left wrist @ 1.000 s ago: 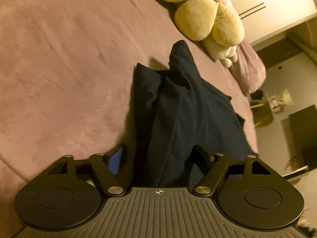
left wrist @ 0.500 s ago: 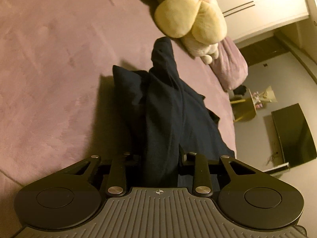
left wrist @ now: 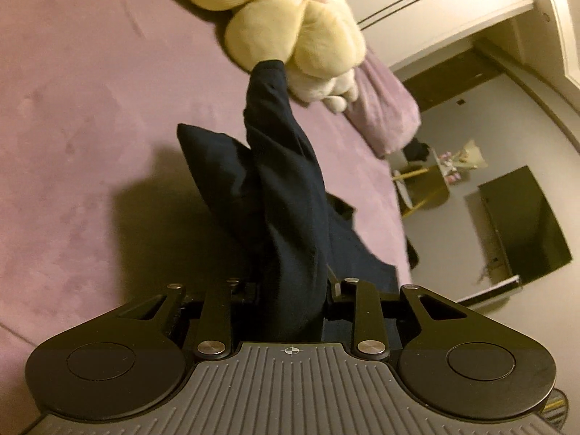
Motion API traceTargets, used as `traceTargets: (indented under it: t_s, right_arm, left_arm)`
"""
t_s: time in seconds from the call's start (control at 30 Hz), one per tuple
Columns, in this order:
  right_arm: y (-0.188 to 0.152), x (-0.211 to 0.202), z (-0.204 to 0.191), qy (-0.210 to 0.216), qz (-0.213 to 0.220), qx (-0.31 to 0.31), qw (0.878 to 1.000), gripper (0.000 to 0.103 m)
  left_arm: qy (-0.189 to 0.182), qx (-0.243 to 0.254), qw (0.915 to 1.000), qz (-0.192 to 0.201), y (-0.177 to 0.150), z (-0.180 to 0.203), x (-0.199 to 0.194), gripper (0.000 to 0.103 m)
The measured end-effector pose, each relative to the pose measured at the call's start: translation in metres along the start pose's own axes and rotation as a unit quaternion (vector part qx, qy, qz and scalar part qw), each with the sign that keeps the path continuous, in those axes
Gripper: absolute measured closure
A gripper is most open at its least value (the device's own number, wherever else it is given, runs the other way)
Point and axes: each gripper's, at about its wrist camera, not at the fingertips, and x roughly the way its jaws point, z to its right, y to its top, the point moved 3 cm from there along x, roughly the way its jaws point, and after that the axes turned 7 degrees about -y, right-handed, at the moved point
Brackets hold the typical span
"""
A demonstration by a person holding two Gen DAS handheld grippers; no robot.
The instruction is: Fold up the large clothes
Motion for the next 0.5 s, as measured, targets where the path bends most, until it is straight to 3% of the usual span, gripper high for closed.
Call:
traceTargets:
  t_s: [0.27,0.5]
  right_arm:
    - [-0.007,0.0,0.011,0.028,0.011,0.014,0.999,0.089]
    - [-0.002,0.003,0.044,0.106,-0.004,0.104,0.989,0.091]
  left_arm:
    - [-0.022,0.051,0.9982,-0.022,-0.011,0.069,0.02,0.071]
    - [-0.048,0.077,0.9943,-0.056,-0.038,0.126,0.075,0.071]
